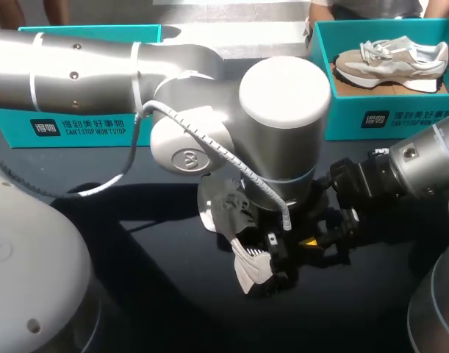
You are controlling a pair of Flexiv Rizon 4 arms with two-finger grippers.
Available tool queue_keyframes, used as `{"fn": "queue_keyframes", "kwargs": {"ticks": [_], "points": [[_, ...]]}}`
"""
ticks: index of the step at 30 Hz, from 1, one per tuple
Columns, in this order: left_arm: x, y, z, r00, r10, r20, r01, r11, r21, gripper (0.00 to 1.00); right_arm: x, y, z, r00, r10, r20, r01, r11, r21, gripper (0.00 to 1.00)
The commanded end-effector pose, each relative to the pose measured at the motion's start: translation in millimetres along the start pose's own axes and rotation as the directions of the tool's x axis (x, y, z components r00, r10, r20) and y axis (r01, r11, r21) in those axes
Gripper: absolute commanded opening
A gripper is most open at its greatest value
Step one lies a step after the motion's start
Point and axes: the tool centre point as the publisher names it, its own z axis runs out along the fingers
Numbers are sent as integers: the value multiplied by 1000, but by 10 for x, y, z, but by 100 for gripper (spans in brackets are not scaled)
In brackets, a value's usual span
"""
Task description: Take the shoe out of the shoebox, open the shoe tongue, remove and reinsert the insole, then place the shoe into the shoebox
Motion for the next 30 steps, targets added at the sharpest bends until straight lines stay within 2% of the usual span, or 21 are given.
{"fn": "queue_keyframes", "kwargs": {"ticks": [1,8,23,29,30], "points": [[9,9,96,1000,0,-20,0,1000,20,98,2,11,19,1000,1,2,-1,1000,5,100],[77,85,347,998,-41,-56,43,999,28,84,2,11,19,1000,1,2,-1,1000,5,100],[212,-56,546,993,-63,-102,70,996,63,84,2,11,19,1000,1,2,-1,1000,5,100],[204,-33,634,991,-79,-112,82,996,29,72,2,11,19,1000,1,2,-1,1000,5,100],[204,-29,652,990,-81,-116,85,996,28,66,2,11,19,1000,1,2,-1,1000,5,100]]}}
